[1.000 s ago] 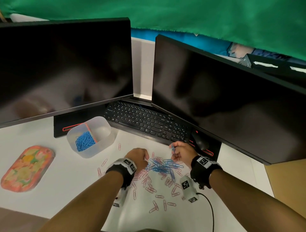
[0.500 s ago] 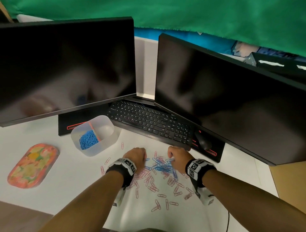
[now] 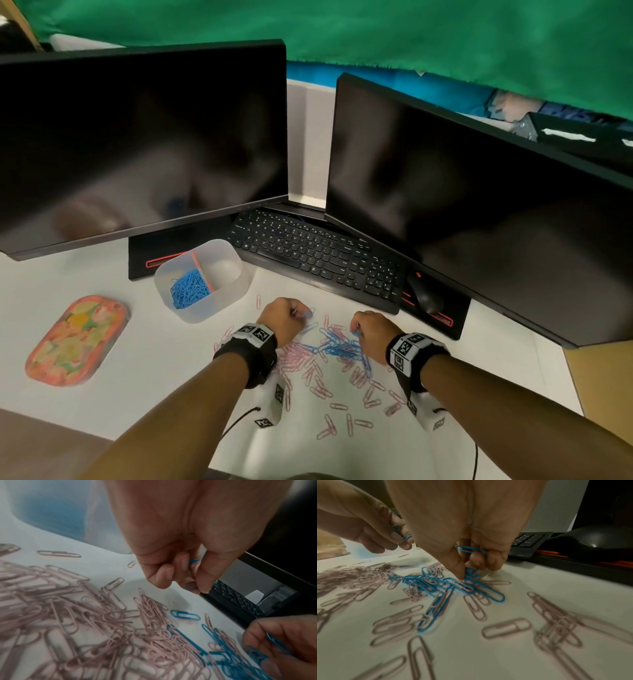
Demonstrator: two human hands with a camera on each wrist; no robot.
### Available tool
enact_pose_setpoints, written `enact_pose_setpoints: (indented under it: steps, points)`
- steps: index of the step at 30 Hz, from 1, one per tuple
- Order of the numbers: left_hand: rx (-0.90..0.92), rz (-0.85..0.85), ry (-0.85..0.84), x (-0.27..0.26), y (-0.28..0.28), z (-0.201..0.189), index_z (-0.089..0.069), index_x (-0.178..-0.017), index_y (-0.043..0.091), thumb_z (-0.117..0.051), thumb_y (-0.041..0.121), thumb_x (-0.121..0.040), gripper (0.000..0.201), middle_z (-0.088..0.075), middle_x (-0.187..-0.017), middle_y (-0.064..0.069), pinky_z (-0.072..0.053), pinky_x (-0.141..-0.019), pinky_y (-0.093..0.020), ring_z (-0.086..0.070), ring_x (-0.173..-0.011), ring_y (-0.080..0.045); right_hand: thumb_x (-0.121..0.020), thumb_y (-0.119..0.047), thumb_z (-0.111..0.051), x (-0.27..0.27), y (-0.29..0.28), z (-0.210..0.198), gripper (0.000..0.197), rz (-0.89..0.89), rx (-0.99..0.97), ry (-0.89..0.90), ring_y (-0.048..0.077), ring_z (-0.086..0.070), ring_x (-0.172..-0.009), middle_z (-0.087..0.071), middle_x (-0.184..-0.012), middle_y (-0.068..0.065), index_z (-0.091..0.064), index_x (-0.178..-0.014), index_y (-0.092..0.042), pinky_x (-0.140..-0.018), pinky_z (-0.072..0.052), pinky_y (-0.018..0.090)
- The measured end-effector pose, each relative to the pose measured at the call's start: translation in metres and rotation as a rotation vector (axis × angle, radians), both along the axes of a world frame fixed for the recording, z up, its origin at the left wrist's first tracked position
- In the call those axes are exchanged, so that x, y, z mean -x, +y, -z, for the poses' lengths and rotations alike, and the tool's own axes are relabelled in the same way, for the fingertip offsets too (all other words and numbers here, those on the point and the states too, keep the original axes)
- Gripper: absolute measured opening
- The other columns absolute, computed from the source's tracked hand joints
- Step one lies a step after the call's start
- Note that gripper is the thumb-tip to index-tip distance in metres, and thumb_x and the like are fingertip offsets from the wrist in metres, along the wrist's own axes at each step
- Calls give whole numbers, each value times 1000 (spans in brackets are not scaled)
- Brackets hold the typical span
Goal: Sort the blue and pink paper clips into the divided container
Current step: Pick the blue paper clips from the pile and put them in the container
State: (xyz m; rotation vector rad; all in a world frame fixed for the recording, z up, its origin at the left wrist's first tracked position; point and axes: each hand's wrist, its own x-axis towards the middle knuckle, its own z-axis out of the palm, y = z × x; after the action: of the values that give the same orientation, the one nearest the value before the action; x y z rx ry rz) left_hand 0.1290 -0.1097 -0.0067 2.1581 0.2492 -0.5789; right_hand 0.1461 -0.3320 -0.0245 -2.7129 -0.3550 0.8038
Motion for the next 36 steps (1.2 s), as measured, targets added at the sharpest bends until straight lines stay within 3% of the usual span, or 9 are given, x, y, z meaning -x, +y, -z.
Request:
enact_pose_setpoints:
  steps: [5, 8, 12, 17, 22, 28, 31, 34, 36]
  points:
    - [104, -103, 20, 3, 6, 1, -67, -72, 29, -64, 21, -88, 19, -69, -85, 6, -43, -75, -22, -61, -82, -12, -86, -1, -50, 1, 0, 0, 32, -4, 40, 17, 22, -56, -109, -54, -121, 5, -56, -114, -14, -91, -47, 29]
    - [225, -210, 30, 3, 10, -5, -66, -78, 20, -58, 15, -92, 17, -68, -76, 1, -41, -60, -18, -58, -66, -7, -92, -7, -47, 2, 1, -5, 24, 57, -7, 36, 22, -55, -110, -56, -121, 6, -55, -114, -12, -92, -47, 29]
    - [507, -465, 108, 4, 19, -14, -65, -86, 11, -47, 3, -93, 21, -57, -68, -6, -36, -51, -22, -43, -51, -14, -96, -12, -41, -2, 11, -24, 18, 230, -233, 137, 16, -54, -101, -54, -106, 0, -53, -108, -17, -82, -42, 24]
    - [793, -623, 168, 11, 30, -30, -59, -96, 7, -38, 3, -95, 21, -58, -74, -9, -53, -65, -32, -62, -66, -22, -96, -2, -43, -10, 57, -54, 20, 500, -727, 425, 11, -48, -55, -52, -70, 3, -60, -103, -10, -48, -34, 20]
    - [948, -737, 189, 16, 50, -43, -58, -97, 7, -44, 20, -97, 19, -63, -82, -11, -58, -69, -33, -68, -68, -23, -95, 2, -43, -19, 114, -81, 16, 624, -1022, 655, 25, -56, -63, -49, -74, 11, -58, -92, -2, -52, -44, 31]
    - [932, -882, 58, 16, 97, -64, -58, -94, 11, -42, 29, -100, 25, -71, -73, -9, -57, -73, -34, -67, -63, -20, -93, 2, -47, -33, 193, -106, 16, 462, -913, 620, 20, -56, -52, -57, -72, 15, -57, -82, -4, -45, -46, 25]
    - [893, -986, -12, 17, 127, -76, -57, -90, 8, -43, 22, -99, 22, -67, -69, -12, -58, -65, -33, -66, -58, -21, -92, 3, -48, -40, 236, -106, 13, 370, -781, 585, 25, -58, -63, -62, -88, 21, -59, -88, -4, -47, -50, 25]
    - [832, -1069, -35, 17, 152, -83, -56, -94, 5, -45, 18, -98, 17, -66, -69, -13, -57, -59, -31, -66, -56, -21, -90, 6, -46, -46, 268, -103, 15, 332, -691, 579, 28, -62, -72, -60, -98, 22, -59, -88, -2, -71, -58, 38]
    - [783, -1084, -11, 17, 165, -83, -54, -103, 6, -47, 24, -98, 20, -61, -80, -13, -54, -65, -31, -60, -67, -21, -90, 1, -48, -50, 281, -101, 22, 288, -625, 514, 24, -62, -82, -59, -101, 14, -60, -109, 2, -84, -57, 39]
